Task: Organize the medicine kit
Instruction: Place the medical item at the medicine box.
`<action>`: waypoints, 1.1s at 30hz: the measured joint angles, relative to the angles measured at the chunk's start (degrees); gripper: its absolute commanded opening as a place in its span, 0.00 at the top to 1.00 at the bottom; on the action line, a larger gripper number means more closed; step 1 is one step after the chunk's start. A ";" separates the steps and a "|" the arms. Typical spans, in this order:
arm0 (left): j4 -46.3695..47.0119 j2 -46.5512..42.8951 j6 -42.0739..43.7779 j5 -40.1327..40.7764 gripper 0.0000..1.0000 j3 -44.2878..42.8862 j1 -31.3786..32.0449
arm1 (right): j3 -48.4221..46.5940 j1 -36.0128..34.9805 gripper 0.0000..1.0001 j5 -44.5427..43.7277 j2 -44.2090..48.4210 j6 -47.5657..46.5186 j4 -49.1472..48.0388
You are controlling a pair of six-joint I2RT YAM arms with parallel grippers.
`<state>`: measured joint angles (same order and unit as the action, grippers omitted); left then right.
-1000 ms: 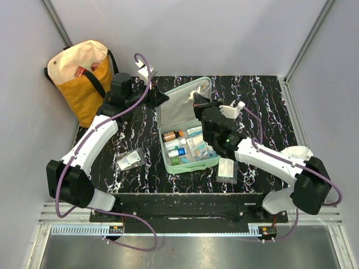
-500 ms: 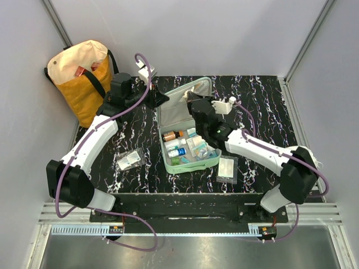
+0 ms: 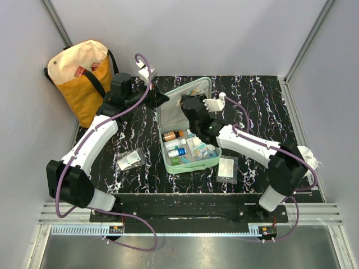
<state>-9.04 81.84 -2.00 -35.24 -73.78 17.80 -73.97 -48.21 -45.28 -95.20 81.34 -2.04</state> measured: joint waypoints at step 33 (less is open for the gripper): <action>-0.66 -0.02 0.72 1.33 0.83 -0.13 -0.31 | -10.36 9.33 1.00 33.22 0.52 -48.24 2.29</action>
<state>-9.69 81.82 -1.28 -33.91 -73.91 17.50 -84.33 -38.87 -12.05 -94.67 33.10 0.25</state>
